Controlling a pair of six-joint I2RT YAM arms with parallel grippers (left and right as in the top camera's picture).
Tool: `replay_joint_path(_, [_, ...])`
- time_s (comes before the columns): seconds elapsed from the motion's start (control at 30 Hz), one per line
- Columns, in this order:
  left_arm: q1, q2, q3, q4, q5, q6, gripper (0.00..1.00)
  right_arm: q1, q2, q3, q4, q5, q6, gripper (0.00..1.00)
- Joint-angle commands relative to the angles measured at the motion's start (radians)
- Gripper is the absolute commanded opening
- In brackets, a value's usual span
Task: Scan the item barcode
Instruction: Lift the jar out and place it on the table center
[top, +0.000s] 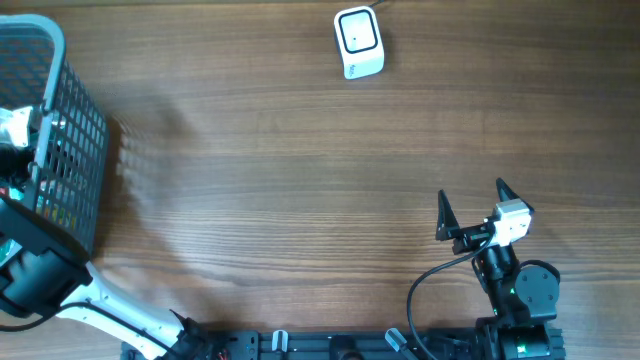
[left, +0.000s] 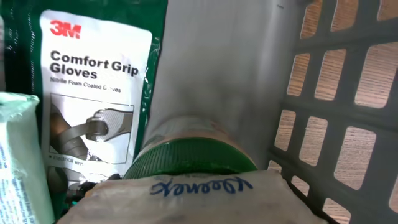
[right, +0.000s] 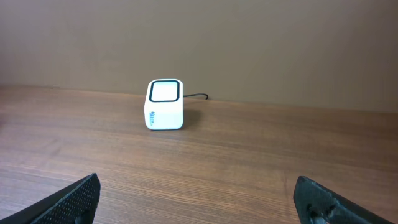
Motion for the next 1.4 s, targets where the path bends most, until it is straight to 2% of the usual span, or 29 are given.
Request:
replay_joint_path(0.0, [0.0, -0.069, 0.087, 0.029, 0.024, -0.06, 0.45, 0.004, -0.005, 0.0, 0.006, 0.01, 0.001, 1.0])
replay_joint_path(0.1, [0.0, -0.15, 0.234, 0.062, 0.024, -0.094, 0.45, 0.004, -0.005, 0.0, 0.006, 0.01, 0.001, 1.0])
replay_joint_path(0.17, [0.0, -0.191, 0.314, 0.088, 0.025, -0.181, 0.44, 0.004, -0.005, 0.0, 0.006, 0.01, 0.001, 1.0])
replay_joint_path(0.27, [0.0, -0.27, 0.467, 0.116, 0.083, -0.384, 0.42, 0.004, -0.005, 0.0, 0.006, 0.01, 0.001, 1.0])
replay_joint_path(0.3, [-0.009, -0.309, 0.517, 0.113, 0.119, -0.492, 0.4, 0.004, -0.004, 0.0, 0.006, 0.01, 0.001, 1.0])
replay_joint_path(0.37, [-0.039, -0.376, 0.533, 0.109, 0.159, -0.555, 0.39, 0.004, -0.005, 0.0, 0.006, 0.01, 0.001, 1.0])
replay_joint_path(0.5, [-0.22, -0.523, 0.532, 0.025, 0.146, -0.567, 0.4, 0.004, -0.005, 0.0, 0.006, 0.01, 0.001, 1.0])
replay_joint_path(0.63, [-0.484, -0.571, 0.532, -0.156, 0.026, -0.599, 0.4, 0.004, -0.004, 0.0, 0.006, 0.01, 0.001, 1.0])
replay_joint_path(0.7, [-0.596, -0.555, 0.532, -0.269, -0.019, -0.602, 0.4, 0.004, -0.005, 0.0, 0.006, 0.01, 0.001, 1.0])
replay_joint_path(0.8, [-0.699, -0.533, 0.528, -0.388, -0.026, -0.672, 0.39, 0.004, -0.005, 0.0, 0.006, 0.01, 0.002, 1.0])
replay_joint_path(0.87, [-0.752, -0.521, 0.528, -0.431, -0.037, -0.713, 0.38, 0.004, -0.005, 0.0, 0.006, 0.01, 0.001, 1.0])
replay_joint_path(1.03, [-0.948, -0.43, 0.528, -0.516, -0.156, -0.803, 0.38, 0.004, -0.005, 0.0, 0.006, 0.01, 0.001, 1.0])
replay_joint_path(1.07, [-1.009, -0.388, 0.528, -0.525, -0.202, -0.853, 0.37, 0.004, -0.005, 0.0, 0.006, 0.01, 0.001, 1.0])
replay_joint_path(1.23, [-1.225, -0.189, 0.528, -0.491, -0.307, -1.026, 0.43, 0.004, -0.005, 0.0, 0.006, 0.01, 0.001, 1.0])
replay_joint_path(1.3, [-1.349, -0.036, 0.524, -0.421, -0.307, -1.1, 0.37, 0.004, -0.005, 0.0, 0.006, 0.01, 0.001, 1.0])
replay_joint_path(1.33, [-1.403, 0.021, 0.504, -0.364, -0.31, -1.143, 0.29, 0.004, -0.005, 0.0, 0.006, 0.01, 0.001, 1.0])
replay_joint_path(1.37, [-1.443, 0.049, 0.472, -0.295, -0.311, -1.162, 0.29, 0.004, -0.005, 0.0, 0.006, 0.01, 0.001, 1.0])
